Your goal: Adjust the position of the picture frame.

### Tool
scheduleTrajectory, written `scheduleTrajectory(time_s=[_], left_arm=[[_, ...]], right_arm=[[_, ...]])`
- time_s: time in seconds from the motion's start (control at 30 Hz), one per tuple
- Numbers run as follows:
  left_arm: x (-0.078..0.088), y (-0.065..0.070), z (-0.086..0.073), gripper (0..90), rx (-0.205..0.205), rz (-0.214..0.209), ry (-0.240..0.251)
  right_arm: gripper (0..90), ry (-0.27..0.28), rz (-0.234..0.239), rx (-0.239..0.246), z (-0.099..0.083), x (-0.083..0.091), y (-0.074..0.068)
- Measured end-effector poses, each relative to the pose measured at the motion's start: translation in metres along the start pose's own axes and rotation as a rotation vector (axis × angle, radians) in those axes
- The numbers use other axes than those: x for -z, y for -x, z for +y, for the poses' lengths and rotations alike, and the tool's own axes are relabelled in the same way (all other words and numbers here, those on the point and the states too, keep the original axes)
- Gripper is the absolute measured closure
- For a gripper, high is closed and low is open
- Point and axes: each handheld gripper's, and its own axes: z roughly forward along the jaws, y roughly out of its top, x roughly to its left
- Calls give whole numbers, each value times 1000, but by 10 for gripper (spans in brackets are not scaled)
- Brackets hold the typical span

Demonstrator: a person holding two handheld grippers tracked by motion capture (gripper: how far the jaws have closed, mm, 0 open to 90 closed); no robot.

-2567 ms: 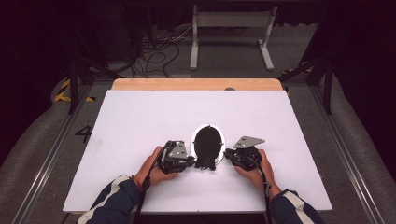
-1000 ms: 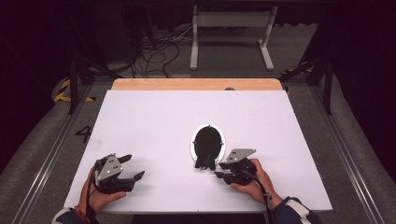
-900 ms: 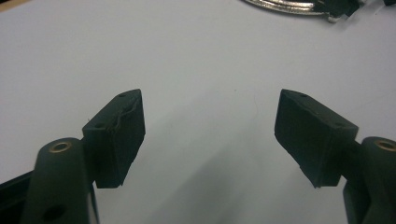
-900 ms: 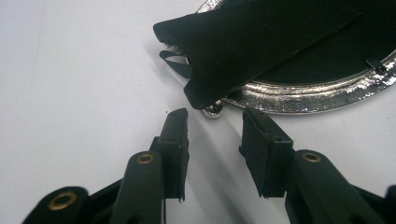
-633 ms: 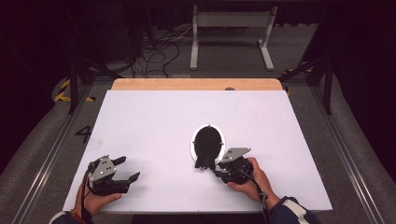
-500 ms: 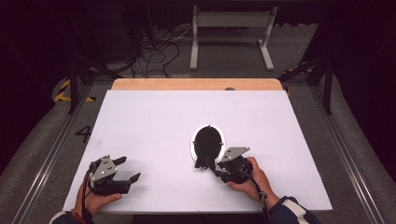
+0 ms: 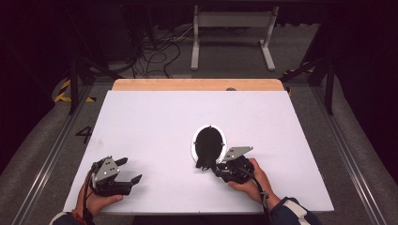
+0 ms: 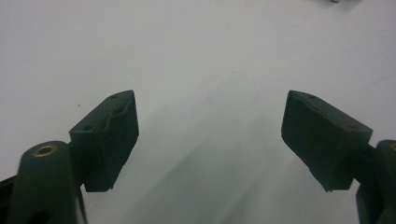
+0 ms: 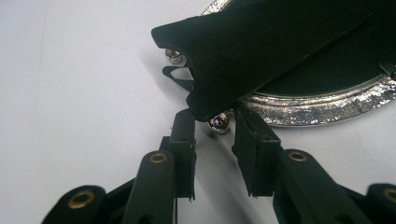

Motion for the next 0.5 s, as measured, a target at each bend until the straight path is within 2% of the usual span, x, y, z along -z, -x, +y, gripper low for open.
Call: scheduleTrajectory(time_s=[0.2,0.5], left_arm=[[-1,0,0,196,1,-1,-4],[-3,1,0,190,5,-3,-15]], right_arm=[[682,28,47,-52,-2,-1,4],[594,84,144,-180,-4,-1,13]])
